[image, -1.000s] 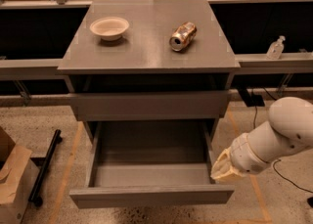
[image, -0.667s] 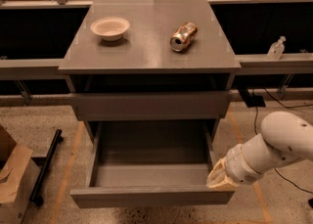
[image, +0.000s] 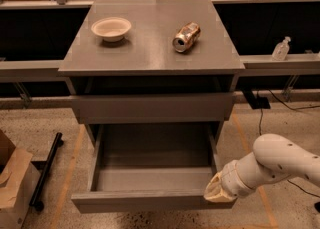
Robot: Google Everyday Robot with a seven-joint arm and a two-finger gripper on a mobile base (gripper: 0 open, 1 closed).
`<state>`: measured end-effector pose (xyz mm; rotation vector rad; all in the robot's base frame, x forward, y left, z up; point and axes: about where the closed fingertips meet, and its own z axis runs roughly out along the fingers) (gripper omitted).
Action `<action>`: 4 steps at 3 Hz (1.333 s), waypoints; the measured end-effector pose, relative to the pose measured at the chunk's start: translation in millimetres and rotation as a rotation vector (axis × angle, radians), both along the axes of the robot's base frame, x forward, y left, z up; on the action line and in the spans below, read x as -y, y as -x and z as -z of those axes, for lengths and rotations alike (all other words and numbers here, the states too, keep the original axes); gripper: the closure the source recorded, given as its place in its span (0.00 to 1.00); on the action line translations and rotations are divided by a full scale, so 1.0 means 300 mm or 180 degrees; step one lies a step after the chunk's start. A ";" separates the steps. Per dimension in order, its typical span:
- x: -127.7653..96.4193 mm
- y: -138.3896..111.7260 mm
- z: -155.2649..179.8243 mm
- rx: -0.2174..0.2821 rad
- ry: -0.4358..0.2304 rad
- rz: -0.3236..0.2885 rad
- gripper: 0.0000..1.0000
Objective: Close middle drawer
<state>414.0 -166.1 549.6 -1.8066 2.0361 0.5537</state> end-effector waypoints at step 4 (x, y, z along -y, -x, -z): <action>-0.007 -0.036 0.295 -0.0094 0.0181 -0.0048 1.00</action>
Offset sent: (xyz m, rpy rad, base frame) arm 0.0014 -0.0004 -0.0255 -0.0904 0.0448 0.0120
